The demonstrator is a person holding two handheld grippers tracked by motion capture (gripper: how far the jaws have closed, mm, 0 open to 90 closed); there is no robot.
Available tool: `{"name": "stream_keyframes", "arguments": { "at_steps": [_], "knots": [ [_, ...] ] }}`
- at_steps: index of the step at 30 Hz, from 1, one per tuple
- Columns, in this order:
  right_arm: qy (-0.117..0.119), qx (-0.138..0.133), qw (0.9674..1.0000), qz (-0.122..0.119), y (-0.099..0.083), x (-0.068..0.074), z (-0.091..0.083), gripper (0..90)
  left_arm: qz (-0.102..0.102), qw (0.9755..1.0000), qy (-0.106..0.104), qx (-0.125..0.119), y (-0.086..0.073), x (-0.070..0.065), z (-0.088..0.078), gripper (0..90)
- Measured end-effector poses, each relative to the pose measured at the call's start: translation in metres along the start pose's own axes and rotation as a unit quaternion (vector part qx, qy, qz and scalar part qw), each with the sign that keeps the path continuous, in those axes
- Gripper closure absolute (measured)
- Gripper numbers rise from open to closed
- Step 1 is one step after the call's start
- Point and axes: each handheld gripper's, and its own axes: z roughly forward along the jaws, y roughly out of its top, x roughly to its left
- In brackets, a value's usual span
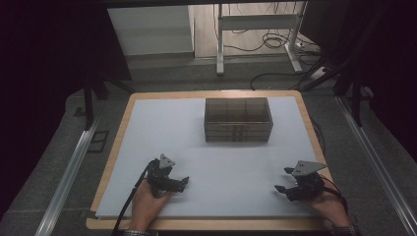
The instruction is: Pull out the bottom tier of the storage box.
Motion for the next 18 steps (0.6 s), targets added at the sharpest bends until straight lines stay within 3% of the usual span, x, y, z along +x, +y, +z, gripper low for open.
{"name": "stream_keyframes", "arguments": {
  "at_steps": [8,18],
  "knots": [
    [-0.017,0.0,0.9998,-0.013,0.009,0.0,0.005,29.0,0.0,1.0,0.0,0.0,0.0,0.0,0.0,0.0],
    [-0.035,0.004,0.9983,-0.047,0.019,0.004,0.011,29.4,0.0,1.0,0.0,0.0,0.0,0.0,0.0,0.0]
  ]
}}
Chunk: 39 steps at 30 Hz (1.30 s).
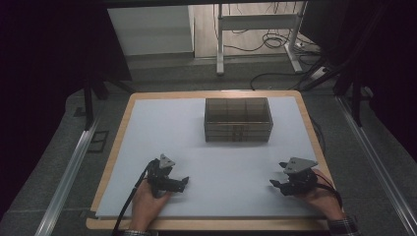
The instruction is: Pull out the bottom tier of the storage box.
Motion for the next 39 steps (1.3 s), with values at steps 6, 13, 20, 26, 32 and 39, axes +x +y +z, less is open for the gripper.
{"name": "stream_keyframes", "arguments": {
  "at_steps": [6,13,20,26,32,39],
  "knots": [
    [-0.023,0.008,0.9988,-0.042,0.008,0.005,0.005,33.4,0.0,1.0,0.0,0.0,0.0,0.0,0.0,0.0],
    [-0.043,-0.001,0.9966,-0.071,0.015,0.007,0.008,36.1,0.0,1.0,0.0,0.0,0.0,0.0,0.0,0.0],
    [-0.078,-0.002,0.9912,-0.106,0.021,0.01,0.014,36.8,0.0,1.0,0.0,0.0,0.0,0.0,0.0,0.0],
    [-0.1,0.008,0.9847,-0.143,0.027,0.014,0.022,39.2,0.0,1.0,0.0,0.0,0.0,0.0,0.0,0.0],
    [-0.11,0.002,0.9816,-0.156,0.032,0.017,0.025,40.6,0.0,1.0,0.0,0.0,0.0,0.0,0.0,0.0],
    [-0.124,0.006,0.975,-0.184,0.04,0.023,0.032,43.1,0.0,1.0,0.0,0.0,0.0,0.0,0.0,0.0]
  ]
}}
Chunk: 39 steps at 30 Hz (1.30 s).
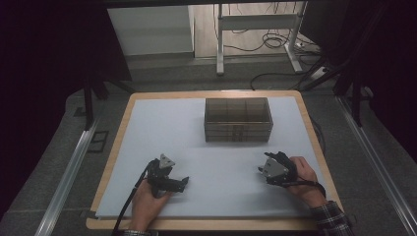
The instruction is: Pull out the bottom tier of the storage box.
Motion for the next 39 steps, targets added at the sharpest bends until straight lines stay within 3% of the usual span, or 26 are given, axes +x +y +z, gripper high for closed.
{"name": "stream_keyframes", "arguments": {
  "at_steps": [9,11,18,21,27,29,33,35,36,37,38,39],
  "knots": [
    [-0.017,0.005,0.9993,-0.032,0.007,0.003,0.008,45.8,0.0,1.0,0.0,0.0,0.0,0.0,0.0,0.0],
    [-0.026,0.008,0.9985,-0.048,0.012,0.005,0.013,45.9,0.0,1.0,0.0,0.0,0.0,0.0,0.0,0.0],
    [-0.045,0.014,0.9968,-0.065,0.019,0.01,0.022,47.2,0.0,1.0,0.0,0.0,0.0,0.0,0.0,0.0],
    [-0.057,0.018,0.9948,-0.082,0.022,0.013,0.027,49.5,0.0,1.0,0.0,0.0,0.0,0.0,0.0,0.0],
    [-0.073,0.025,0.9896,-0.122,0.026,0.017,0.037,50.2,0.0,1.0,0.0,0.0,0.0,0.0,0.0,0.0],
    [-0.083,0.036,0.9865,-0.137,0.029,0.02,0.042,50.9,0.0,1.0,0.0,0.0,0.0,0.0,0.0,0.0],
    [-0.096,0.038,0.9832,-0.151,0.031,0.022,0.047,52.9,0.0,1.0,0.0,0.0,0.0,0.0,0.0,0.0],
    [-0.106,0.041,0.9799,-0.164,0.033,0.024,0.05,54.2,0.0,1.0,0.0,0.0,0.0,0.0,0.0,0.0],
    [-0.113,0.046,0.9767,-0.177,0.036,0.026,0.054,55.0,0.0,1.0,0.0,0.0,0.0,0.0,0.0,0.0],
    [-0.113,0.046,0.9767,-0.177,0.036,0.026,0.054,55.0,0.0,1.0,0.0,0.0,0.0,0.0,0.0,0.0],
    [-0.122,0.051,0.9728,-0.191,0.038,0.026,0.057,56.3,0.0,1.0,0.0,0.0,0.0,0.0,0.0,0.0],
    [-0.122,0.051,0.9728,-0.191,0.038,0.026,0.057,56.3,0.0,1.0,0.0,0.0,0.0,0.0,0.0,0.0]
  ]
}}
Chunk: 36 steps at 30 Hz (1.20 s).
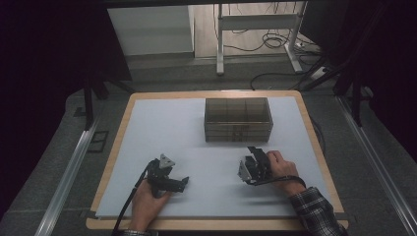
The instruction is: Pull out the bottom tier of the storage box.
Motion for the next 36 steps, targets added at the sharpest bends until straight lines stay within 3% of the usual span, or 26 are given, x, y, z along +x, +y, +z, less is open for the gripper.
{"name": "stream_keyframes", "arguments": {
  "at_steps": [6,9,22,26,30,31,32,36],
  "knots": [
    [-0.013,0.007,0.9996,-0.024,0.008,0.001,0.011,60.9,0.0,1.0,0.0,0.0,0.0,0.0,0.0,0.0],
    [-0.034,0.018,0.9985,-0.04,0.013,0.001,0.018,63.8,0.0,1.0,-0.001,0.0,0.0,0.0,0.0,0.0],
    [-0.063,0.033,0.9951,-0.068,0.021,0.003,0.04,73.3,0.0,1.0,0.0,0.0,0.0,0.0,0.0,0.0],
    [-0.056,0.03,0.9954,-0.071,0.024,0.002,0.051,74.7,0.0,1.0,0.0,0.0,0.0,0.0,0.0,0.0],
    [-0.072,0.04,0.9935,-0.079,0.026,0.004,0.053,75.4,0.0,1.0,0.0,0.0,0.0,0.0,0.0,0.0],
    [-0.047,0.034,0.9952,-0.078,0.027,0.002,0.057,76.8,0.0,1.0,-0.001,0.0,0.0,0.0,0.0,0.0],
    [-0.074,0.042,0.9929,-0.083,0.028,0.005,0.056,77.6,-0.001,1.0,-0.001,0.0,0.0,0.0,0.0,0.0],
    [-0.082,0.043,0.9909,-0.097,0.029,0.009,0.057,79.2,-0.001,1.0,-0.001,-0.001,0.0,0.0,0.0,0.0]
  ]
}}
